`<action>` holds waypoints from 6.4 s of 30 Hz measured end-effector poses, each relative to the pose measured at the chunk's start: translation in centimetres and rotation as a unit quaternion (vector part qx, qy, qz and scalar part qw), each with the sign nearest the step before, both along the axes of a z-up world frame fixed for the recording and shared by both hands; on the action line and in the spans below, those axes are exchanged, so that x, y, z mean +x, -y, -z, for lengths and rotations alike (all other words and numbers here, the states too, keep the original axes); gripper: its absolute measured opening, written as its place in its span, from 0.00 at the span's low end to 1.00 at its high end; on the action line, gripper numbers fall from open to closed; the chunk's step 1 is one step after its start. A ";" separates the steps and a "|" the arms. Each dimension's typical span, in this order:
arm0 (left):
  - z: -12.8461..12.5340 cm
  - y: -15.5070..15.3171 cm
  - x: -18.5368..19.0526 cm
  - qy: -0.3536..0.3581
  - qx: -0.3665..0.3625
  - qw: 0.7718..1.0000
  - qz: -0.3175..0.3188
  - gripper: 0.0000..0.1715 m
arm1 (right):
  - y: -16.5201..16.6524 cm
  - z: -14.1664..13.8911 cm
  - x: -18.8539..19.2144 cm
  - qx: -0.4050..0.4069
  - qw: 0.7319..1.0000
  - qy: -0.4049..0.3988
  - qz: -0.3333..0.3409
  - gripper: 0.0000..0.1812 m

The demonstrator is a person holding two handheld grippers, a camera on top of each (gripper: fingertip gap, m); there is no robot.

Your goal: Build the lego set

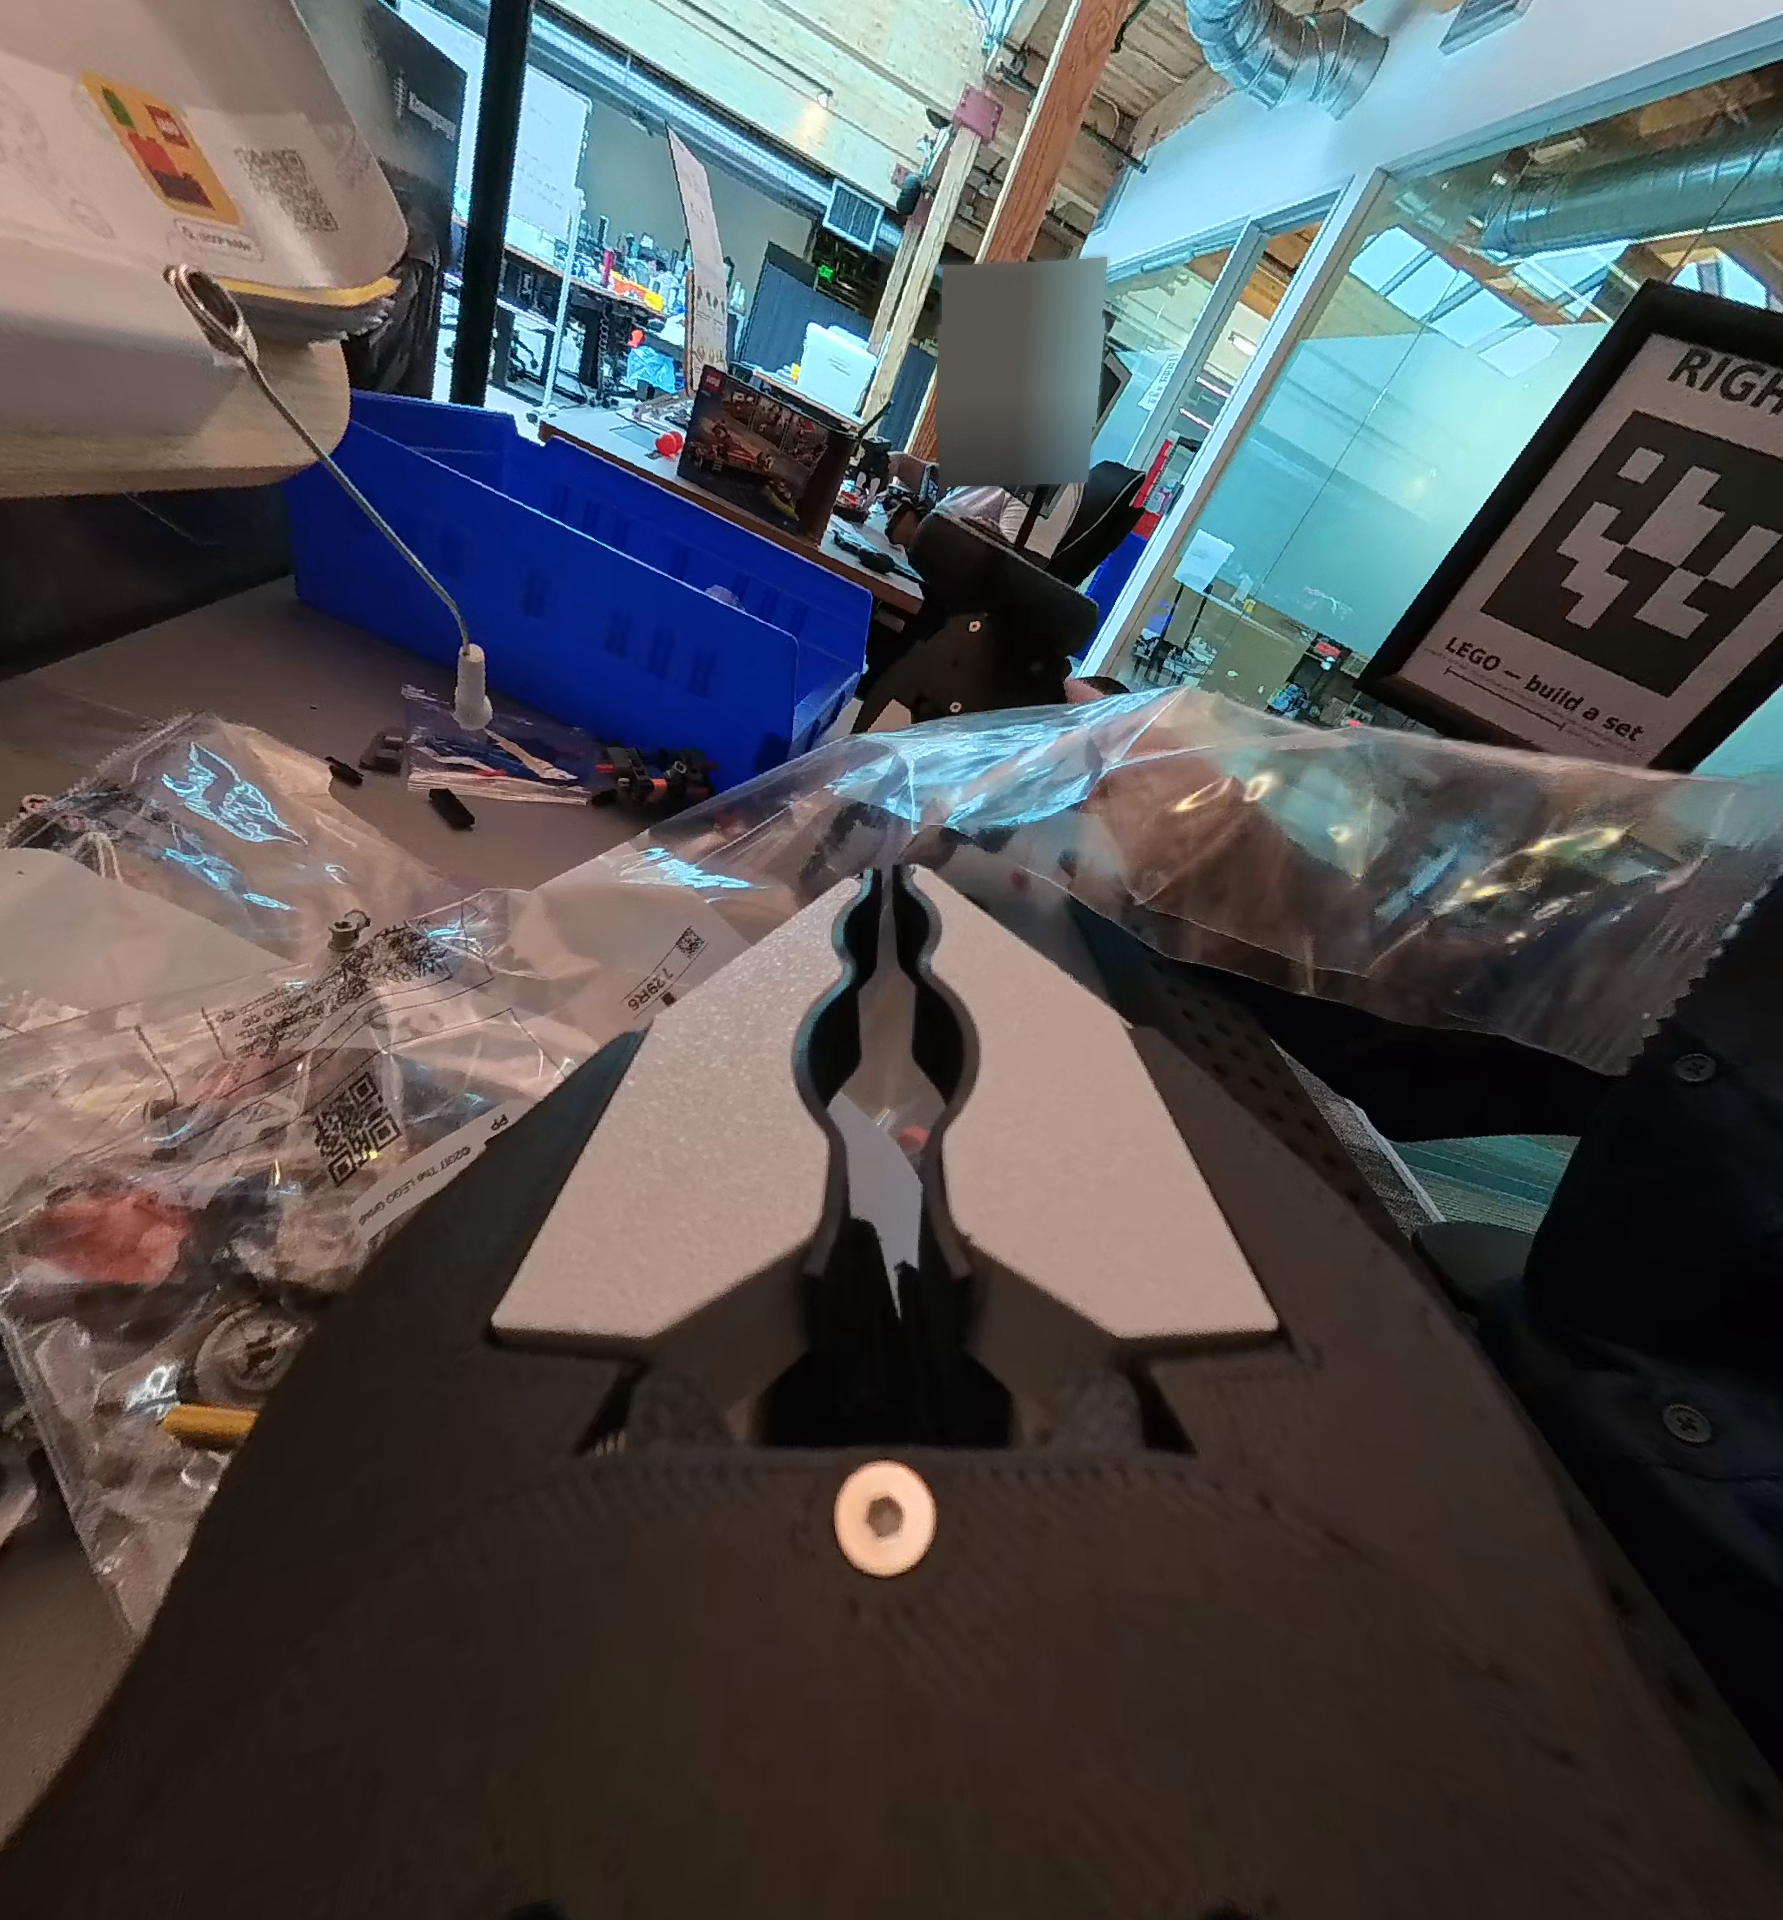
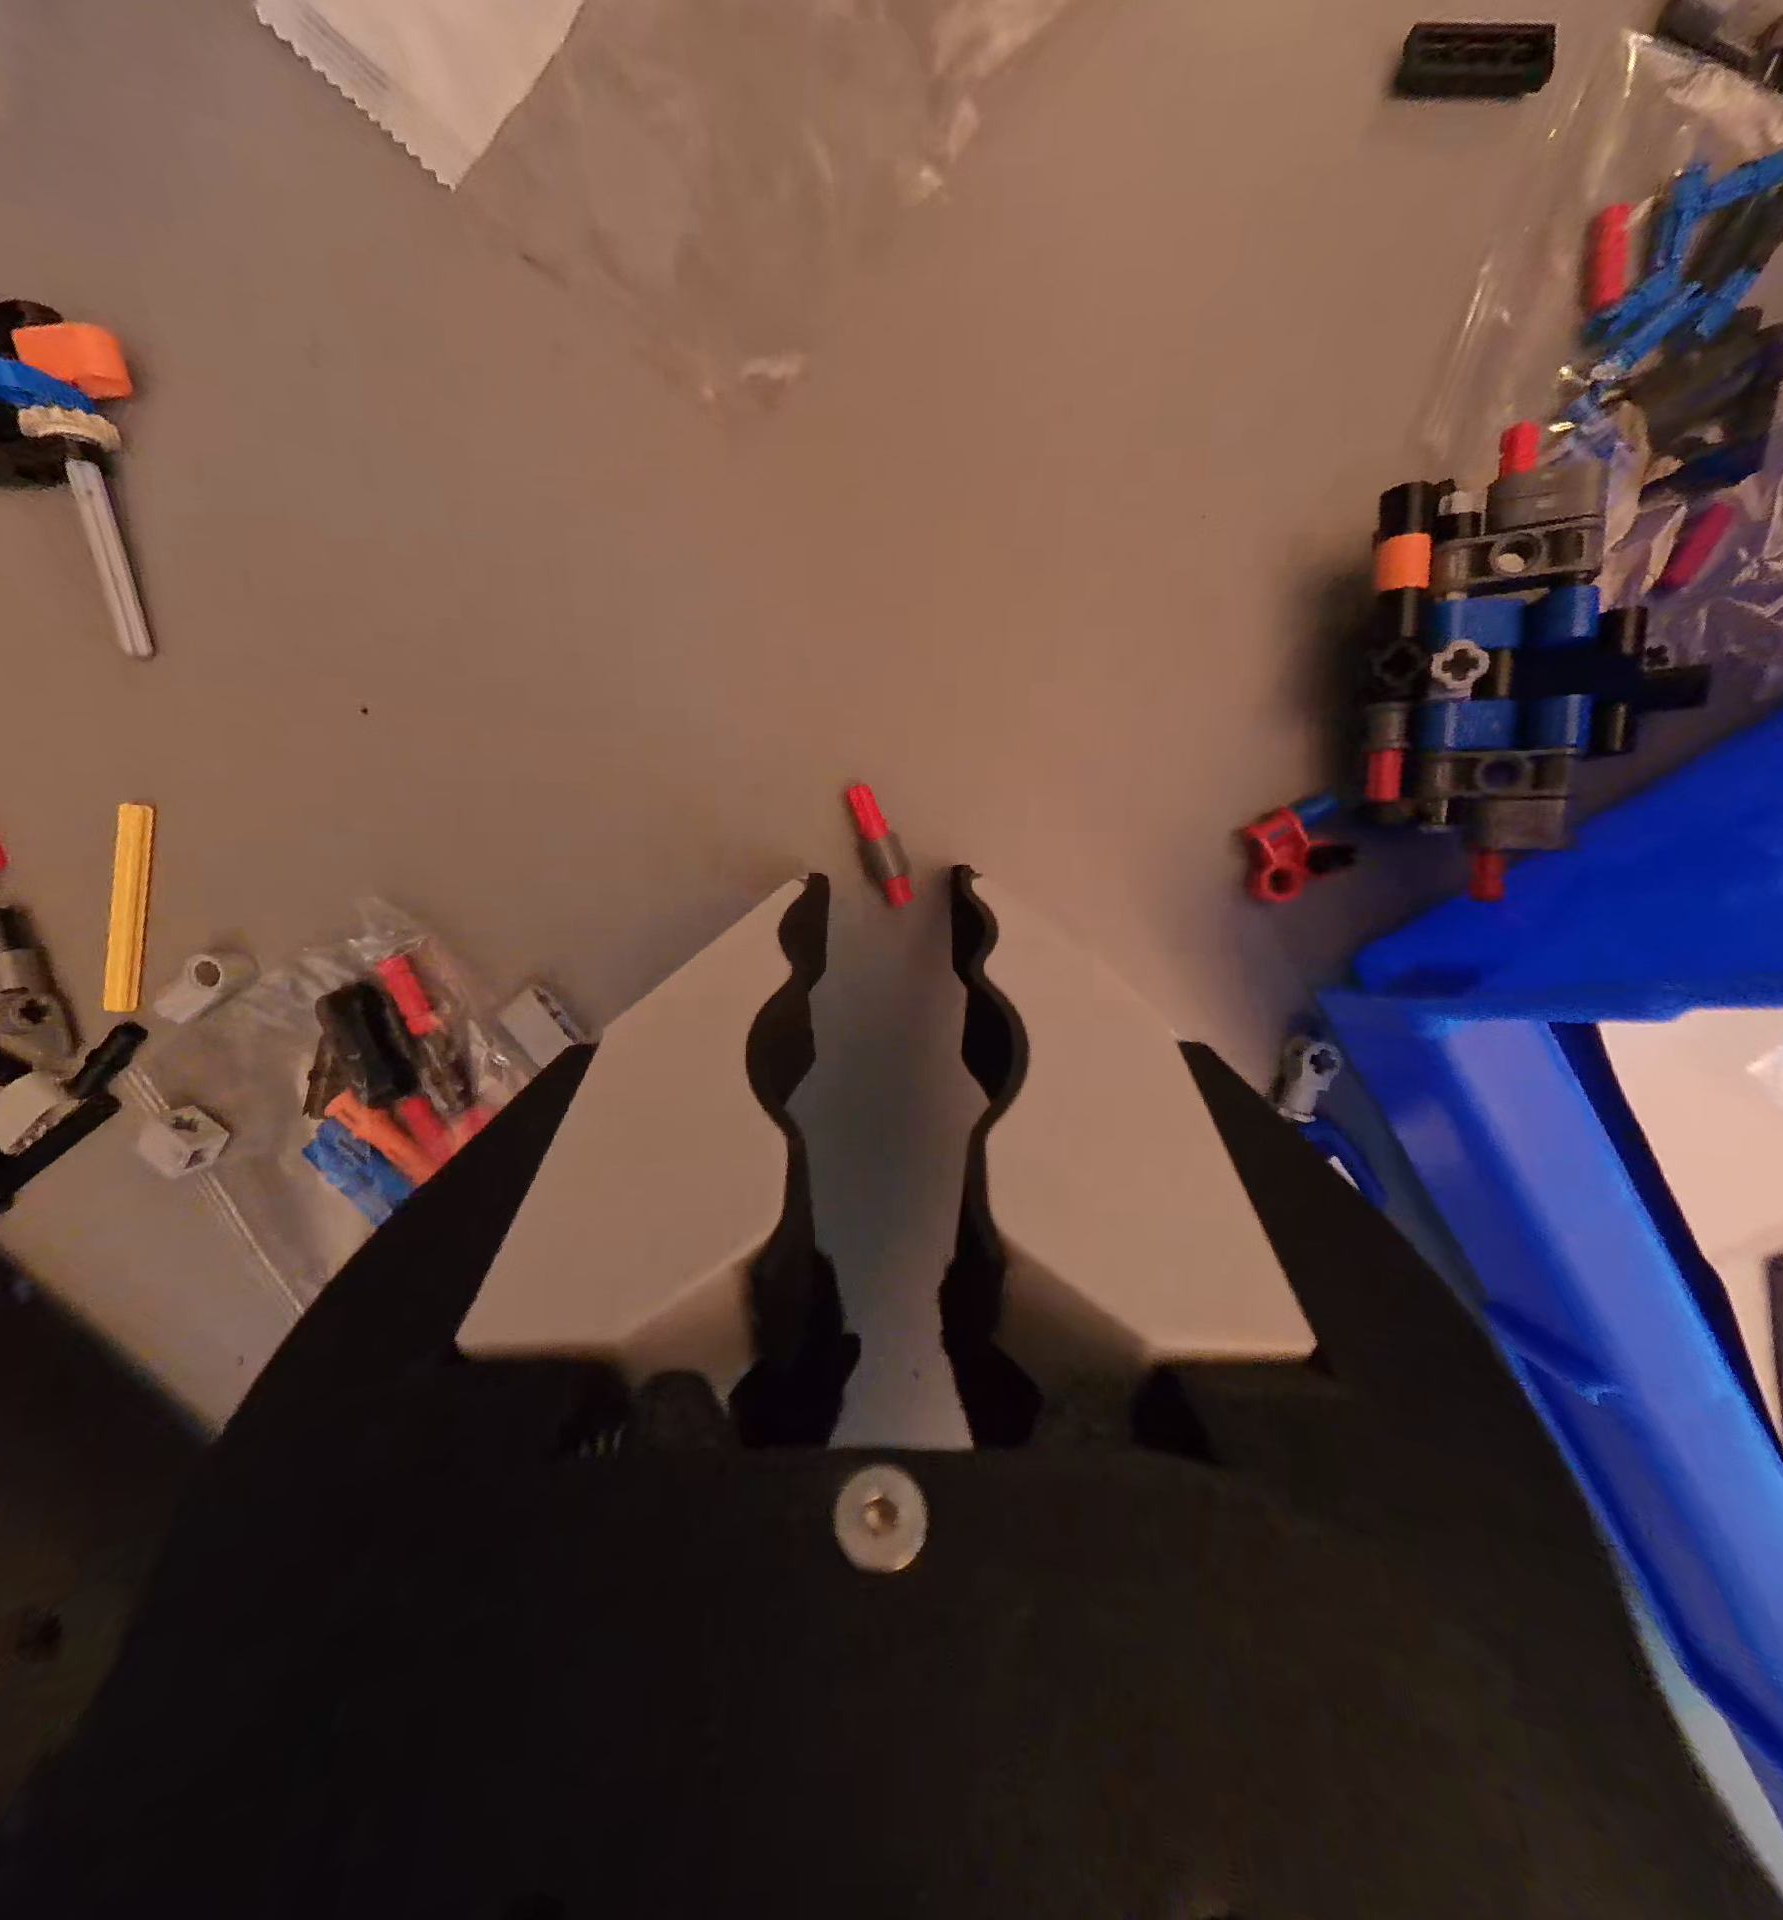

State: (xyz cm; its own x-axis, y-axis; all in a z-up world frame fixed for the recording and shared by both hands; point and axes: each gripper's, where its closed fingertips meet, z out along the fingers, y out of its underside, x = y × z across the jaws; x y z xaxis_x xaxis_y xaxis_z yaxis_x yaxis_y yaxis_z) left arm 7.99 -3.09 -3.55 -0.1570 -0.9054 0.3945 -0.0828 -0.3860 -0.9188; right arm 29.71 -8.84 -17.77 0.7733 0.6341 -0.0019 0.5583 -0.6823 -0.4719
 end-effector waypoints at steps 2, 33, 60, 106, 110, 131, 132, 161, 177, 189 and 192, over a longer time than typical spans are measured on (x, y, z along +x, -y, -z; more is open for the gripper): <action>0.0 0.0 0.0 -0.001 0.000 1.000 0.000 0.01 | 0.0 0.0 -0.2 -0.002 1.000 -0.001 -0.006 0.10; -1.7 -0.2 -0.9 0.006 0.035 0.999 -0.033 0.02 | 0.6 -5.7 -9.3 0.100 0.980 -0.103 -0.136 0.02; -1.0 8.7 5.0 -0.093 0.302 0.947 0.046 0.13 | 1.8 -14.5 -15.2 0.279 0.908 -0.220 -0.220 0.02; -0.4 9.1 6.0 -0.100 0.348 0.932 0.039 0.02 | 3.0 -14.1 -16.1 0.296 0.892 -0.221 -0.261 0.02; -0.2 9.5 6.0 -0.105 0.345 0.931 0.052 0.02 | 3.4 -13.9 -16.1 0.284 0.892 -0.228 -0.269 0.03; 0.5 7.9 5.4 -0.144 0.374 0.916 0.020 0.02 | 1.5 -12.5 -15.0 0.334 0.907 -0.122 -0.226 0.07; 0.6 7.9 5.5 -0.148 0.381 0.913 0.017 0.02 | 1.4 -12.2 -15.2 0.337 0.908 -0.104 -0.227 0.07; 2.7 7.9 5.9 -0.212 0.427 0.879 0.019 0.01 | 1.0 -10.2 -16.0 0.368 0.898 0.018 -0.239 0.03; -0.6 6.0 2.4 -0.171 0.388 0.905 -0.019 0.02 | -0.1 -9.1 -11.5 0.336 0.923 0.020 -0.188 0.03; 1.7 1.4 0.5 -0.218 0.335 0.913 -0.079 0.02 | -0.2 -1.9 -9.1 0.133 0.978 0.030 -0.158 0.03; 1.7 1.5 0.7 -0.224 0.344 0.908 -0.082 0.02 | -1.5 -4.0 -12.9 0.162 0.973 -0.020 -0.161 0.03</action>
